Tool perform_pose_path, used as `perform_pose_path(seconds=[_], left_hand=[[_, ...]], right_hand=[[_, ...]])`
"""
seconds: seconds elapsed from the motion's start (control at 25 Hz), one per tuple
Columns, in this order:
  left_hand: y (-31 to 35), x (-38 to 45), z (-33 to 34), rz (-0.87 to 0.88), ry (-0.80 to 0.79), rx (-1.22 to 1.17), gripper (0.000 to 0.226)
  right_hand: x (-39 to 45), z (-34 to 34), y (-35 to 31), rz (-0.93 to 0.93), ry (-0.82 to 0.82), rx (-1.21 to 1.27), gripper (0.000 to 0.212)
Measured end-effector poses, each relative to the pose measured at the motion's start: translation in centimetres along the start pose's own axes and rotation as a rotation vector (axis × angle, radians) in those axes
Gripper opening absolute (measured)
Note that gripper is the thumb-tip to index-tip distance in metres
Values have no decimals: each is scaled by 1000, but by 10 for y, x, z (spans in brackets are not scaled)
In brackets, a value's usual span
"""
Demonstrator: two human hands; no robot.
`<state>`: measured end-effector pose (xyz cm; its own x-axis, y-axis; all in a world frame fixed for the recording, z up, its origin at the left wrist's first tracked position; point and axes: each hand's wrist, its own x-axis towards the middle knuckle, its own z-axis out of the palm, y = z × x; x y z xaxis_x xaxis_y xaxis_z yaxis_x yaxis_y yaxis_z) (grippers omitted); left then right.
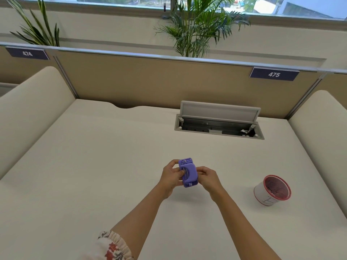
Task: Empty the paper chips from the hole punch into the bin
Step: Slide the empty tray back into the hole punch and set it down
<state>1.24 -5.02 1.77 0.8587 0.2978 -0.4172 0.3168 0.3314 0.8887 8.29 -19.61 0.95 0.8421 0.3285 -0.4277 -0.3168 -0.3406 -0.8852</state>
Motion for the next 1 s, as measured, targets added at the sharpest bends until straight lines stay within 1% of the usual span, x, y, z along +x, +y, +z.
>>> perform_pose_path(seconds=[0.08, 0.16, 0.28, 0.36, 0.44, 0.52, 0.6, 0.64, 0.72, 0.84, 0.92, 1.0], left_hand=[[1, 4, -4, 7, 6, 8, 30], [4, 8, -10, 1, 1, 16, 32], [11, 14, -23, -20, -84, 88, 34], [13, 20, -34, -39, -135, 131, 34], [14, 28, -43, -49, -139, 192, 33], [12, 35, -52, -66, -131, 225, 31], [14, 43, -58, -80, -98, 176, 27], [16, 48, -60, -92, -59, 130, 25], [21, 62, -63, -131, 68, 18, 23], [29, 81, -65, -153, 242, -141, 23], [34, 93, -68, -148, 305, -185, 24], [37, 105, -70, -149, 340, -179, 21]], right_hand=[[4, 2, -3, -22, -1, -28, 16], [7, 1, -9, -75, -46, -66, 18], [17, -3, -24, -125, -235, -133, 33], [29, -1, -33, -118, -323, -199, 42], [40, 3, -39, -136, -347, -270, 45], [49, 9, -45, -174, -346, -291, 49], [59, 15, -51, -205, -350, -279, 46], [65, 18, -54, -216, -342, -268, 44], [79, 24, -55, -230, -290, -215, 41], [100, 37, -50, -210, -111, -77, 41], [114, 49, -47, -181, 23, -32, 41], [126, 62, -46, -127, 123, 33, 40]])
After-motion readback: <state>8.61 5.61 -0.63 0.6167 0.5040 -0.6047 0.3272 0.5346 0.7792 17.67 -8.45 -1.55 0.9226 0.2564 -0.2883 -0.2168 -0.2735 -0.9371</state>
